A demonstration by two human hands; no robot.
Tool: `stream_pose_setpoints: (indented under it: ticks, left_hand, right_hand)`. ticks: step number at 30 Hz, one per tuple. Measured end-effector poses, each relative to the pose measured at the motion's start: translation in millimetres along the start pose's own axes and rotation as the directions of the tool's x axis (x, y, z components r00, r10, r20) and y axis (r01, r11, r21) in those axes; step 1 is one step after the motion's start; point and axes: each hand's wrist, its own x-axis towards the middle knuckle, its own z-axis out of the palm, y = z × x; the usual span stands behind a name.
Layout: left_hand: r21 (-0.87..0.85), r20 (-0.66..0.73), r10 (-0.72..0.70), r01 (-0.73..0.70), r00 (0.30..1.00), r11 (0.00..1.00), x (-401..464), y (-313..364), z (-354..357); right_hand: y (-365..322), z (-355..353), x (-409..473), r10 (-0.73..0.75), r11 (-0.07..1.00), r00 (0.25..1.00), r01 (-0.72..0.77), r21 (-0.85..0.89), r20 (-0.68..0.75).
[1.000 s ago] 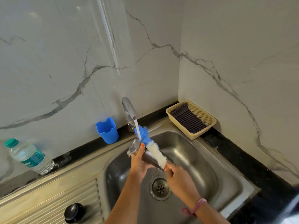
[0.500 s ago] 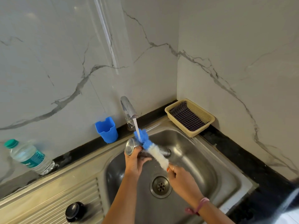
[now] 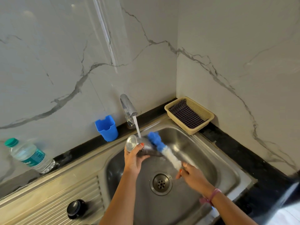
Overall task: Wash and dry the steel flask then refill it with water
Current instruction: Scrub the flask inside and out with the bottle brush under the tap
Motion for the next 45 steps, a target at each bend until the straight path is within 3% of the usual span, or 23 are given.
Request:
stream_pose_setpoints:
  ticks: [3, 8, 11, 15, 21, 28, 34, 38, 45]
  left_hand:
    - [-0.002, 0.016, -0.013, 0.013, 1.000, 1.000, -3, -1, 0]
    - [0.036, 0.030, -0.029, 0.027, 0.999, 0.999, -3, -6, -1]
    - [0.017, 0.019, -0.016, 0.016, 1.000, 1.000, -3, -5, -4]
    - [0.006, 0.042, -0.008, 0.008, 0.999, 1.000, -8, -3, -10]
    - [-0.013, 0.004, -0.019, 0.019, 1.000, 1.000, -8, -5, -6]
    - [0.023, 0.064, -0.048, 0.047, 0.997, 0.999, -7, -1, -5]
    - [0.091, 0.089, -0.082, 0.074, 0.993, 0.993, 5, 2, -1]
    - [0.113, 0.072, -0.093, 0.084, 0.993, 0.990, 9, 0, 0]
    - [0.061, 0.078, -0.067, 0.062, 0.995, 0.996, 12, 1, -8]
  right_hand:
    - [-3, -4, 12, 0.012, 1.000, 0.998, -0.011, 0.022, -0.059]
    - [-25, 10, 3, -0.099, 0.995, 0.995, 0.099, -0.002, -0.031]
    - [-8, 10, -1, -0.011, 0.998, 0.998, 0.007, -0.061, -0.065]
    - [3, -4, 11, 0.094, 0.995, 0.991, -0.096, -0.016, -0.097]
    - [-24, 16, -5, -0.062, 0.996, 0.998, 0.060, -0.073, -0.033]
    - [-15, -14, 13, 0.116, 0.992, 0.990, -0.119, -0.046, -0.079]
    - [-61, 9, -5, -0.063, 0.997, 0.998, 0.063, -0.037, 0.018]
    - [-68, 12, -9, -0.117, 0.992, 0.993, 0.117, 0.037, -0.005]
    - [-48, 5, -4, 0.006, 0.999, 0.999, -0.004, 0.046, -0.032]
